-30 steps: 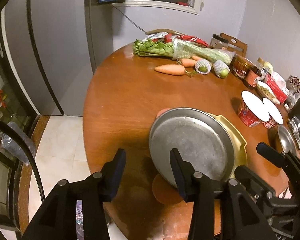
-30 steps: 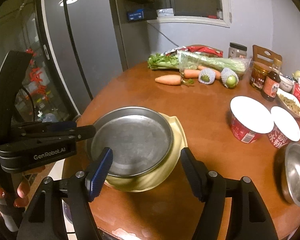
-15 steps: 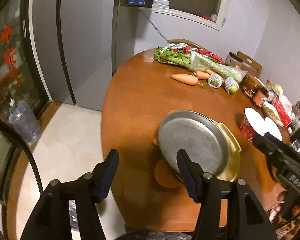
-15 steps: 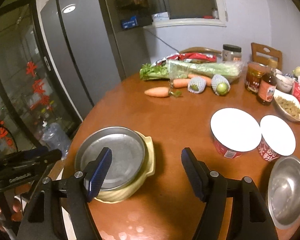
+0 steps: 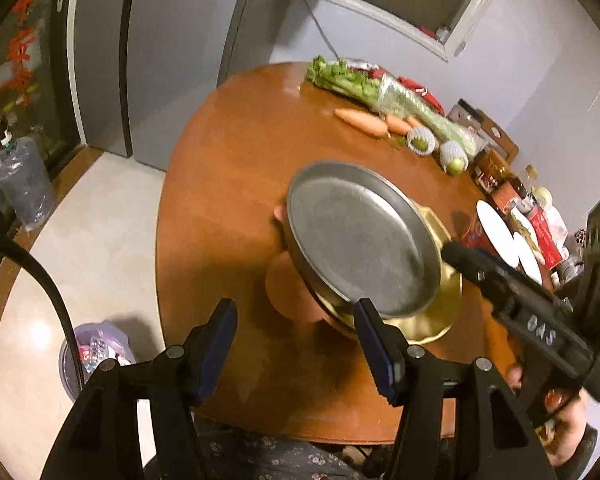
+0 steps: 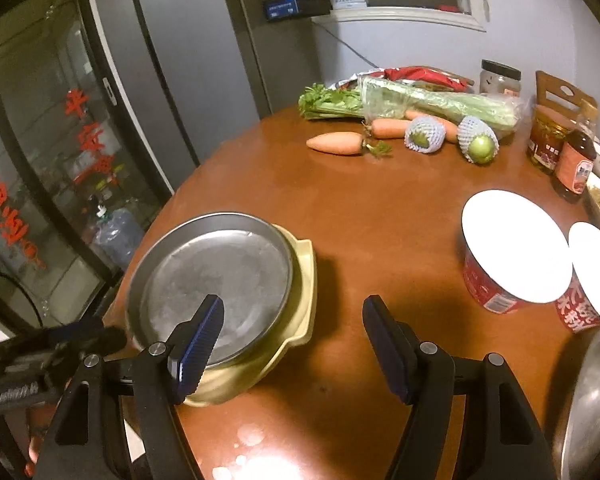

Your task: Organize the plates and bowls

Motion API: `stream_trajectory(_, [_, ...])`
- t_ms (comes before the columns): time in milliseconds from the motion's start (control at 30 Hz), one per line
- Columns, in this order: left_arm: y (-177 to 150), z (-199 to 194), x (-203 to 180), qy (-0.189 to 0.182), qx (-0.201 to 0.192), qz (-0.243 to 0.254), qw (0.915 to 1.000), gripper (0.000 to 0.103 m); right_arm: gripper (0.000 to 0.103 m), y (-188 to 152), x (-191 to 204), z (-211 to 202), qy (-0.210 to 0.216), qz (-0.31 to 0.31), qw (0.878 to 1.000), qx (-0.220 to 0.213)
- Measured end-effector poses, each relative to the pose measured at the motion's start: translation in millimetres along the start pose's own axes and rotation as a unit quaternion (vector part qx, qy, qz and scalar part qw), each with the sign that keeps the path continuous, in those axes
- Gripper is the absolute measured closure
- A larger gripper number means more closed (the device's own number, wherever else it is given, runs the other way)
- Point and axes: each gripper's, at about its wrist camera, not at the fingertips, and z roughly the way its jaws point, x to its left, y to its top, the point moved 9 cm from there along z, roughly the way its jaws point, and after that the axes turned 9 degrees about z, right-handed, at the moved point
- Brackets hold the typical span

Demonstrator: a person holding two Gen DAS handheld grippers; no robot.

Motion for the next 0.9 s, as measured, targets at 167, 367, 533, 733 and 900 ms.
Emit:
stream_trajectory(167, [-1.0,6.5,0.8,-0.016,0.005,-0.023,0.9996,0.042,0.03,7.2,-3.3,13.2,-0.002,0.0,1.0,0.006])
stream_trajectory(367, [5.3,8.1,-2.8,-0.041,-0.003,-0.045,0.9981,0.042,0.03,8.3,-1.5,36.3,-0.001,-0.001,1.0,0.029])
stream_trajectory(533, [7.4,16.4,-3.8,-0.048,0.002,-0.057,0.9972,0.041,0.03,5.8,-5.0,46.2,0.004,0.007,0.999,0.041])
stream_trajectory(733, [12.3,24.4,-0.9,-0.053,0.005,-0.068,0.9962,0.04,0.029,1.0,-3.3,55.2,0.008,0.002,0.999,0.053])
stream_trajectory(900, [13.1,39.8,-4.3,-0.053,0.019,-0.055,0.9969,0.04,0.037,-0.4,-1.0,56.1,0.015,0.003,0.999,0.045])
